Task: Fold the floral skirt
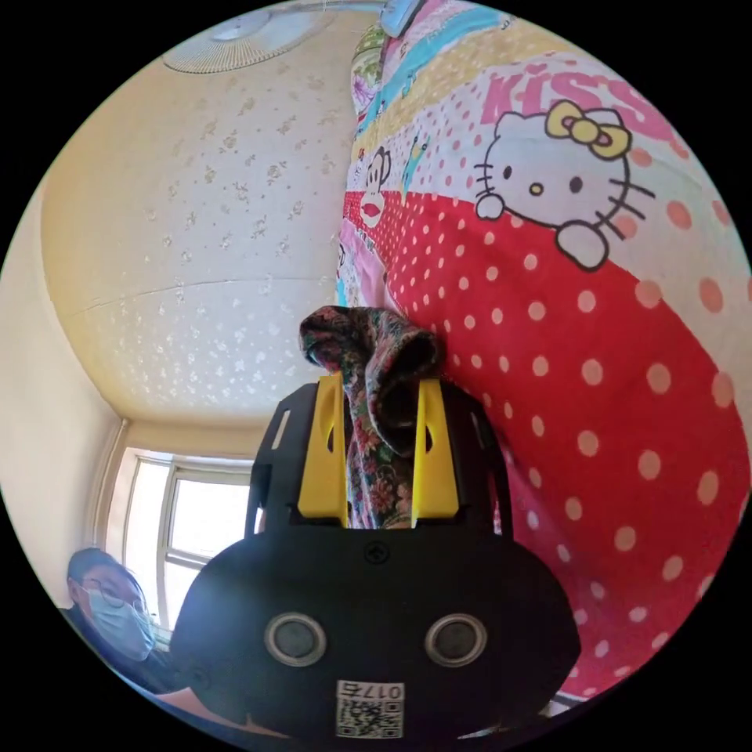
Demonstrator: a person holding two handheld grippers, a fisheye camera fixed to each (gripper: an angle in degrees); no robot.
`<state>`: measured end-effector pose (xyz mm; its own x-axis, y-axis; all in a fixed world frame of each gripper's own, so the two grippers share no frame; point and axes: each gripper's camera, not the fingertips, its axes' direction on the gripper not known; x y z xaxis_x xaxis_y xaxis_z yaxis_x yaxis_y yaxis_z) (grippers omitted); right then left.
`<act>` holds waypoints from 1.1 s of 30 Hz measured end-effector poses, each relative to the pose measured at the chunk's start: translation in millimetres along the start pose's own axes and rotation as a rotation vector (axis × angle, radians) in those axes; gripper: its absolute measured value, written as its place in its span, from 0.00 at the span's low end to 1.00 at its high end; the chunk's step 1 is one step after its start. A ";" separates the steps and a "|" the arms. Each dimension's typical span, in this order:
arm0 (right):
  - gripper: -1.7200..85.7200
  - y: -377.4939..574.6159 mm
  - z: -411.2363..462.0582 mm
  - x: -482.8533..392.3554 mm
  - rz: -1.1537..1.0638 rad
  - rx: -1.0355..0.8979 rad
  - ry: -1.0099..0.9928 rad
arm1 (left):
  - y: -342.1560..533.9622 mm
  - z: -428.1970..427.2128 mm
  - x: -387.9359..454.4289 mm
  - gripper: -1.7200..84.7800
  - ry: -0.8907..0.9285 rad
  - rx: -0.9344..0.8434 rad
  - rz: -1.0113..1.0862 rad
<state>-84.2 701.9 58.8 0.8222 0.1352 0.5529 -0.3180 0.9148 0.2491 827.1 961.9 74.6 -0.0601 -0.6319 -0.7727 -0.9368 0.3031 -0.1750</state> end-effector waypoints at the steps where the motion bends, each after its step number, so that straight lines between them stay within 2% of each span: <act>1: 0.12 -5.1 5.0 5.3 0.025 -0.009 -0.032 | 0.1 -0.6 -0.6 0.01 0.005 0.000 0.000; 4: 0.06 -28.5 6.8 3.6 0.014 -0.069 -0.045 | -0.1 -3.0 -3.4 0.01 0.029 -0.003 -0.002; 9: 0.04 -107.8 -22.0 -44.4 -0.122 -0.128 -0.095 | -0.9 -5.6 -3.9 0.01 0.043 -0.002 -0.003; 12: 0.04 -163.0 -40.9 -112.4 -0.314 -0.173 0.057 | -1.8 -6.1 -2.8 0.01 0.045 -0.001 -0.002; 14: 0.04 -196.1 -49.2 -163.4 -0.478 -0.179 0.254 | -2.6 -6.2 -2.1 0.01 0.046 0.000 -0.002; 17: 0.04 -227.8 -61.0 -202.6 -0.577 -0.098 0.435 | -4.1 -6.0 -0.8 0.01 0.050 0.001 -0.002; 20: 0.05 -251.9 -70.9 -217.5 -0.643 -0.081 0.535 | -5.6 -5.4 0.8 0.01 0.053 0.002 0.001; 22: 0.07 -261.8 -75.7 -214.0 -0.618 -0.064 0.598 | -6.6 -5.0 1.7 0.01 0.057 0.004 0.002; 27: 0.13 -263.0 -122.8 -177.3 -0.455 0.164 0.693 | -10.5 -2.9 5.1 0.01 0.059 0.005 0.003; 33: 0.14 -241.6 -151.9 -60.2 -0.147 0.179 0.346 | -15.6 -0.1 8.8 0.01 0.060 0.005 0.000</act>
<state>14.9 530.5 -155.4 0.9655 0.1557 0.2089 -0.2371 0.8574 0.4568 841.2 951.5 70.6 -0.0811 -0.6736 -0.7347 -0.9350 0.3068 -0.1780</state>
